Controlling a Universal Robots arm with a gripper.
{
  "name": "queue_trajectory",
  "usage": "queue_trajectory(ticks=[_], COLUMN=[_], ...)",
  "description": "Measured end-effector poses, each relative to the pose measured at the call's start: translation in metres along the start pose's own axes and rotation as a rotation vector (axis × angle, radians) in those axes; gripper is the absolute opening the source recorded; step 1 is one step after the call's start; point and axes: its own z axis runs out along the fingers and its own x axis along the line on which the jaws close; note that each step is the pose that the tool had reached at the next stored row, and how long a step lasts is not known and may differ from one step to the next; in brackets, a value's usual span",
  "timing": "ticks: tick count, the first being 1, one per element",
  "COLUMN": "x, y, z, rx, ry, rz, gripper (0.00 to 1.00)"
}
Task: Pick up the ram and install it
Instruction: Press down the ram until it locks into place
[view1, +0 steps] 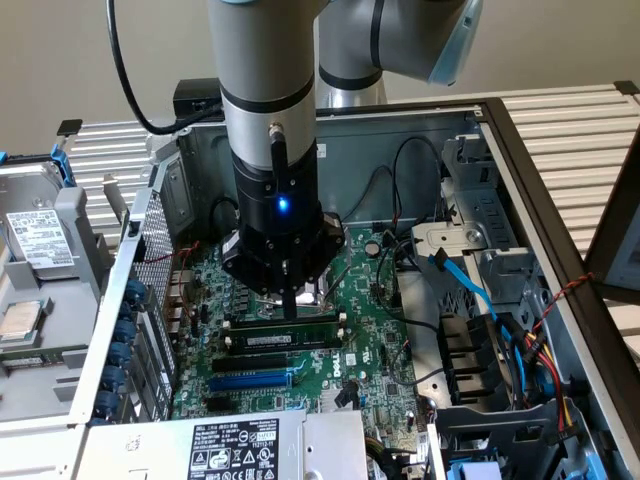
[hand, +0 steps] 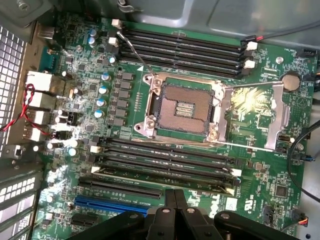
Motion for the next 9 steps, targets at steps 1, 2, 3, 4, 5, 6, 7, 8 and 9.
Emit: queue_trajectory(ticks=[1, 2, 3, 4, 5, 6, 7, 8, 9], x=[0.0, 0.0, -0.0001, -0.0001, -0.0001, 0.0, 0.0, 0.0, 0.0], y=[0.0, 0.0, 0.0, 0.0, 0.0, 0.0, 0.0, 0.0, 0.0], z=[0.0, 0.0, 0.0, 0.0, 0.0, 0.0, 0.0, 0.0, 0.0], rx=[0.0001, 0.0004, 0.0007, 0.0007, 0.0006, 0.0007, 0.0007, 0.0007, 0.0007], ry=[0.0, -0.0002, -0.0006, -0.0008, -0.001, -0.0011, -0.0012, -0.0012, -0.0012], rz=[0.013, 0.025, 0.037, 0.043, 0.043, 0.044, 0.046, 0.046, 0.046], gripper=[0.1, 0.1, 0.1, 0.1, 0.1, 0.1, 0.1, 0.1, 0.1])
